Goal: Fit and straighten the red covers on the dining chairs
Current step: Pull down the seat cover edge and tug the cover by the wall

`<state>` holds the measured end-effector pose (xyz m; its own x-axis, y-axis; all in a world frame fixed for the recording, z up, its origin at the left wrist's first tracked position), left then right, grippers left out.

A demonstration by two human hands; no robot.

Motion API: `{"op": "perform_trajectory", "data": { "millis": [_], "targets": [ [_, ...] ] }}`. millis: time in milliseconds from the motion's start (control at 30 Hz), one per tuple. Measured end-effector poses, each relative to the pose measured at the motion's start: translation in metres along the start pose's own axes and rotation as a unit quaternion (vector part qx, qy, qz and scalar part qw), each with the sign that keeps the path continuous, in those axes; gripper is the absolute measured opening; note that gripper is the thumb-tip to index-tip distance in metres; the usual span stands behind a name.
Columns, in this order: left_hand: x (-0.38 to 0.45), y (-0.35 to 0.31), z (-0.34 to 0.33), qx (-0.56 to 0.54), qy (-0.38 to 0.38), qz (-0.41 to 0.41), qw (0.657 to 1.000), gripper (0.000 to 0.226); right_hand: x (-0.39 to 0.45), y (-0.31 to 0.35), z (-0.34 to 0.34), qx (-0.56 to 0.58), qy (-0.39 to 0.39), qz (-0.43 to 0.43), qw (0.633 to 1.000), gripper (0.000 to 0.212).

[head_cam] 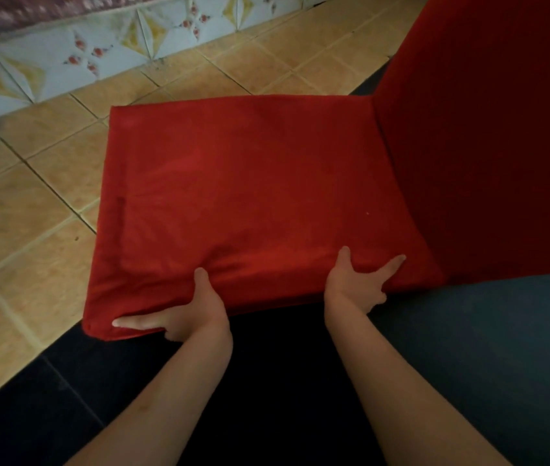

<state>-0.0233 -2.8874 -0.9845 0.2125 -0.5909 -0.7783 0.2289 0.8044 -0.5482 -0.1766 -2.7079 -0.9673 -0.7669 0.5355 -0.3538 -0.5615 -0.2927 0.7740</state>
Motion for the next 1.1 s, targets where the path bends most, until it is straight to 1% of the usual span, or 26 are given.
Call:
{"op": "perform_trajectory", "data": {
  "millis": [100, 233, 400, 567, 733, 900, 967, 1100],
  "targets": [
    [0.006, 0.007, -0.007, -0.046, 0.06, 0.026, 0.997, 0.098, 0.002, -0.004, 0.002, 0.037, -0.007, -0.004, 0.999, 0.097],
    [0.008, 0.009, -0.01, -0.055, 0.075, 0.026, 0.995, 0.092, 0.004, -0.005, 0.005, 0.037, -0.01, -0.004, 0.999, 0.095],
    [0.008, 0.008, -0.004, -0.047, 0.054, 0.022, 0.997, 0.101, 0.006, -0.007, 0.007, 0.07, -0.021, -0.002, 0.997, 0.088],
    [0.007, 0.005, -0.001, -0.033, 0.057, 0.01, 0.998, 0.106, 0.008, -0.006, 0.01, 0.087, -0.031, 0.0, 0.996, 0.081],
    [0.009, 0.004, -0.001, -0.028, 0.067, 0.016, 0.997, 0.102, 0.007, -0.004, 0.01, 0.085, -0.031, 0.004, 0.996, 0.08],
    [0.012, 0.004, 0.003, -0.033, 0.063, 0.012, 0.997, 0.104, 0.004, -0.006, 0.011, 0.083, -0.038, 0.006, 0.996, 0.08],
    [0.014, 0.004, 0.006, -0.032, 0.063, 0.012, 0.997, 0.106, 0.001, -0.009, 0.011, 0.087, -0.035, 0.005, 0.996, 0.08],
    [0.017, 0.004, 0.01, -0.031, 0.062, 0.004, 0.998, 0.102, -0.003, -0.016, 0.012, 0.099, -0.022, 0.019, 0.995, 0.082]
  ]
}}
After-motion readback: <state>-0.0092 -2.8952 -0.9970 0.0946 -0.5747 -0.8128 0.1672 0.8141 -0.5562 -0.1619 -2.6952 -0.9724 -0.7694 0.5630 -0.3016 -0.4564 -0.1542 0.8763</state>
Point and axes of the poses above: each hand's wrist, its own x-axis towards the middle knuckle, its own z-axis out of the back of the hand, y = z × x, the point moved 5 cm from there along x, towards the middle knuckle, and after that the axes turned 4 degrees about z, right-handed, at the moved point
